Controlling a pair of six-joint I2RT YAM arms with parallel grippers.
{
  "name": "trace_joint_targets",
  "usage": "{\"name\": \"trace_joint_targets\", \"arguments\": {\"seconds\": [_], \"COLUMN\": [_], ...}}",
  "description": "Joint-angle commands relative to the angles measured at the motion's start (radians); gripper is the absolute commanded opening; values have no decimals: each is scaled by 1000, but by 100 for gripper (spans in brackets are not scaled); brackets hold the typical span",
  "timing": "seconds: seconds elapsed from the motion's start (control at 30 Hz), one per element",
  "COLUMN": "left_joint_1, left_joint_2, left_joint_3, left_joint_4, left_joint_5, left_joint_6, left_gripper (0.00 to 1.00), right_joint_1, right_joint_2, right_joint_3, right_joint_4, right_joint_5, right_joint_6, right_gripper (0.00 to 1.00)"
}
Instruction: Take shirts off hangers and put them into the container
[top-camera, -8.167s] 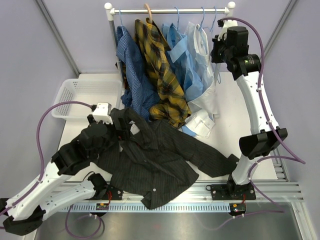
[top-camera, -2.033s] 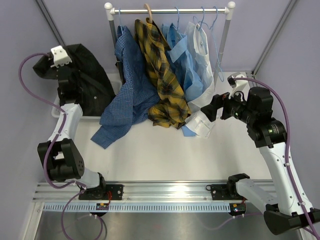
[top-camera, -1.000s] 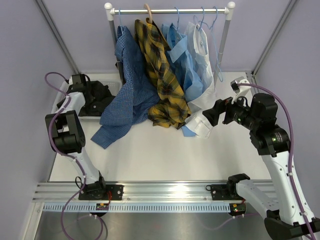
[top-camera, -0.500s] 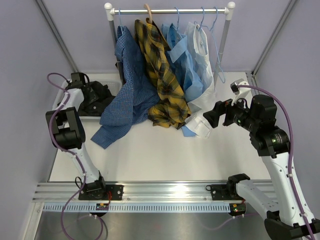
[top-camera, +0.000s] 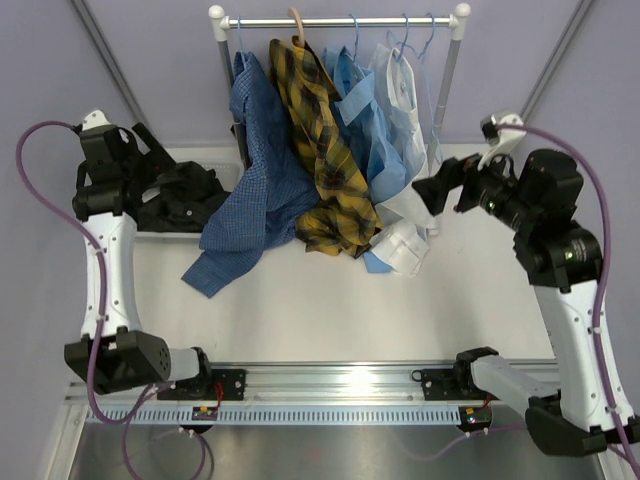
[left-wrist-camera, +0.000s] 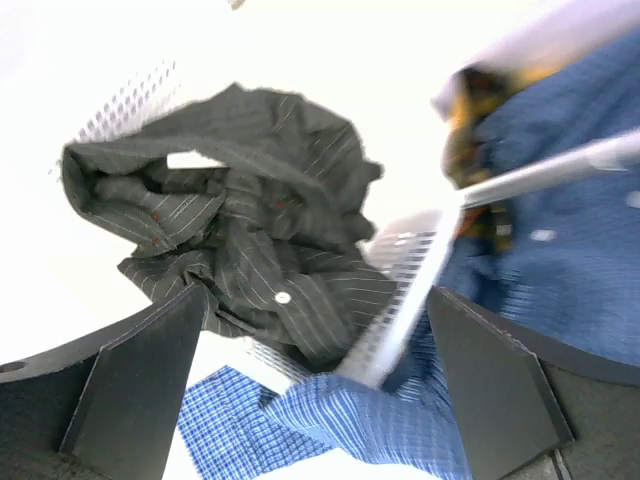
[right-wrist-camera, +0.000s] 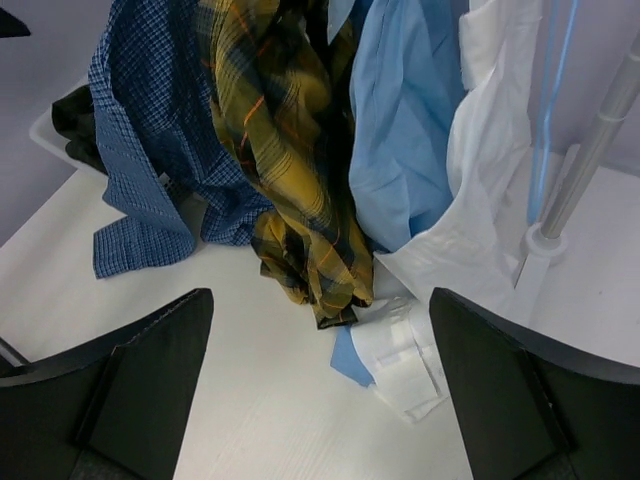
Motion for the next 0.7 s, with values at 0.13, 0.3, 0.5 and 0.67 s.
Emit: {"name": "trace_joint_targets", "arguments": {"seconds": [0.13, 0.3, 0.5, 0.67], "left_joint_1": [-68, -249, -341, -352], "left_joint_2": [-283, -401, -536, -607], "left_joint_3": [-96, -197, -295, -343], "left_joint_4": [-38, -54, -61, -77], "left_joint_5": [76, 65, 113, 147], "left_joint_6": [72, 161, 218, 209], "left_gripper": [99, 99, 99, 99], "right_joint_1": [-1, 1, 1, 1], "right_joint_2": [276, 513, 774, 880], "right_joint_3": [368, 688, 978, 1001], "right_joint_4": [54, -18, -107, -103], "right_joint_5": [122, 178, 206, 199], "right_joint_6": [12, 12, 10, 4], "right_gripper": [92, 72, 59, 59]}}
